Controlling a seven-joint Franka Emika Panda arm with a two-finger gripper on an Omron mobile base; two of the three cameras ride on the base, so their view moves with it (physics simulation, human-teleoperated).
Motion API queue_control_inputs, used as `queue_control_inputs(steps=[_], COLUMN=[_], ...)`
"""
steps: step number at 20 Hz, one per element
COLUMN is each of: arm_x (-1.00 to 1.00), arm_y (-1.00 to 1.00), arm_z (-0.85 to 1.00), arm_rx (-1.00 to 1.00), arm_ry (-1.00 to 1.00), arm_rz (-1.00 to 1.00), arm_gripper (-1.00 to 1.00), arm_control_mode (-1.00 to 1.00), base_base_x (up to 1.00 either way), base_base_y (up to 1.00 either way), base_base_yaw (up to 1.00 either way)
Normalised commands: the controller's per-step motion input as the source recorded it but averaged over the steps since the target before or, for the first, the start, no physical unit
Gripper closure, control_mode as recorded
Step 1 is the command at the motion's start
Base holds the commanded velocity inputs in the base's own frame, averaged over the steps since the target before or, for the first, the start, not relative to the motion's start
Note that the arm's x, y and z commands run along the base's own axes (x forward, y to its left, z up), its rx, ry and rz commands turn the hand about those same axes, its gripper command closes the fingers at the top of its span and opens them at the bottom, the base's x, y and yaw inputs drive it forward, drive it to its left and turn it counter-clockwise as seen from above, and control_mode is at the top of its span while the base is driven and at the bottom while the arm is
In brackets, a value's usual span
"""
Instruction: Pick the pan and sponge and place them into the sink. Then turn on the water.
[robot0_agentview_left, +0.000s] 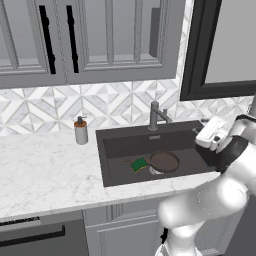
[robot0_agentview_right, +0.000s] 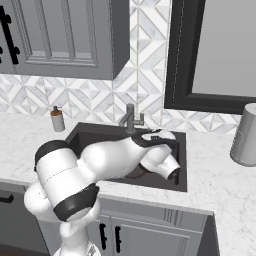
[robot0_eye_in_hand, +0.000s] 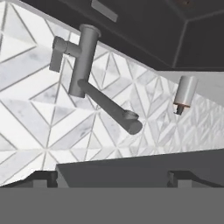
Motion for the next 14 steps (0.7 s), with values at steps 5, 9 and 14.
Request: queue_control_inputs(steps=[5, 9, 14], arm_x=[0.38, 0.49, 0.34], arm_y=[-0.02, 0.00, 0.00], arm_z=[-0.32, -0.17, -0.14], arm_rx=[0.08, 0.00, 0.00], arm_ry=[0.01, 0.00, 0.00], arm_rz=[0.00, 0.00, 0.00], arm_gripper=[-1.00, -1.00, -1.00], arm_control_mode=[-1.00, -1.00, -1.00], base_base_x=[0.00, 0.00, 0.00], base_base_y=[0.00, 0.00, 0.00], base_base_yaw=[0.00, 0.00, 0.00])
